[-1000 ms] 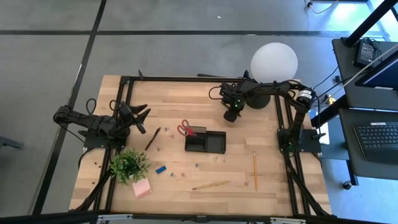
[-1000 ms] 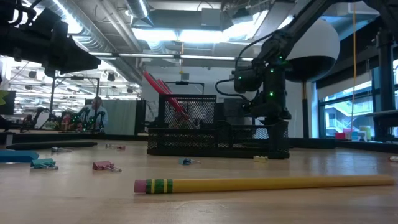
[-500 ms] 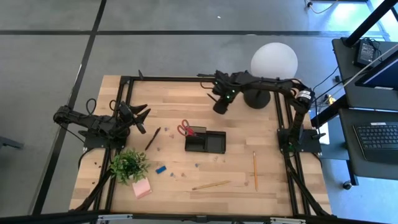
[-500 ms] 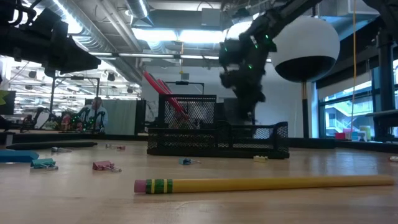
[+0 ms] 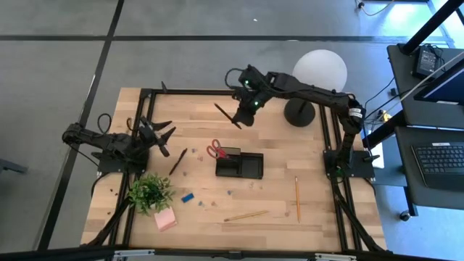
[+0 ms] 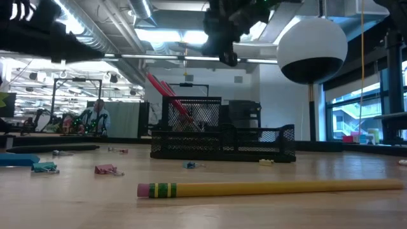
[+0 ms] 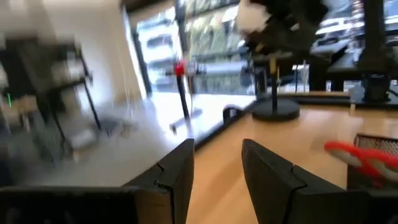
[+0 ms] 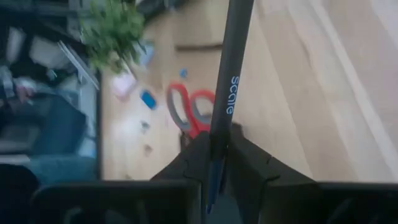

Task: Pick and place office supplies into organizer
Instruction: Put the black pen into the black desk organizer

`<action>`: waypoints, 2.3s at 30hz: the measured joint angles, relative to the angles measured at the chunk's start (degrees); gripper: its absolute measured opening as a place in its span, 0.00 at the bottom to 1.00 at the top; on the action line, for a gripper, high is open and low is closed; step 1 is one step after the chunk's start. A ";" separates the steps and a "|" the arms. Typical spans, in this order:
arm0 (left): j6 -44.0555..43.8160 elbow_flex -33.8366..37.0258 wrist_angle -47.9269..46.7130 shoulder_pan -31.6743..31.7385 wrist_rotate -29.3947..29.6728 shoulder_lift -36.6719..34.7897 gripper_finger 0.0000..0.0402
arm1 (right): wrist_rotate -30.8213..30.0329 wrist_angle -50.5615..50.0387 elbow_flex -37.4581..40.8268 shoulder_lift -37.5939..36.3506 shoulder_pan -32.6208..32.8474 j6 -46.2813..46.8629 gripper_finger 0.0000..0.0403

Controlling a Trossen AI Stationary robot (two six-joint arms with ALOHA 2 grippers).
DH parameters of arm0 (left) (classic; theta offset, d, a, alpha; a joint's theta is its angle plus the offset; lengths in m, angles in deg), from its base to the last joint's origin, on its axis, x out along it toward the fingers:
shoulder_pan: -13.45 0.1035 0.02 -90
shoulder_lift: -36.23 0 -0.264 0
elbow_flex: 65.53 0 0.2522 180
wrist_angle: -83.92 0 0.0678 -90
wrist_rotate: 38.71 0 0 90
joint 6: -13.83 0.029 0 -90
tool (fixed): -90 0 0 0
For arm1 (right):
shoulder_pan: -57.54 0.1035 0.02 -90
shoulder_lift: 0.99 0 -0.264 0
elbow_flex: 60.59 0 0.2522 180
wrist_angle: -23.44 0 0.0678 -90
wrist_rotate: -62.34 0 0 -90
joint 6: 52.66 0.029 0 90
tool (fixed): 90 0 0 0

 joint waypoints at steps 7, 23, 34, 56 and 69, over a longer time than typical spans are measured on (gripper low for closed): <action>30.87 0.00 16.67 0.00 -17.44 0.00 0.32 | 0.87 4.37 -2.75 -0.07 1.02 11.00 0.13; 65.84 -10.11 18.75 0.45 -0.56 20.62 0.32 | -3.16 14.72 -2.75 -0.07 6.03 26.29 0.13; 78.93 -21.89 19.12 4.43 0.53 41.33 0.32 | -3.86 17.27 -2.75 -0.07 6.73 31.42 0.13; 84.53 -33.05 19.65 7.51 -7.19 56.87 0.32 | -3.97 19.57 -2.75 -0.04 7.90 33.94 0.13; 88.41 -33.16 24.46 8.28 -8.74 59.12 0.32 | -3.88 19.58 -2.74 -0.04 8.02 34.06 0.13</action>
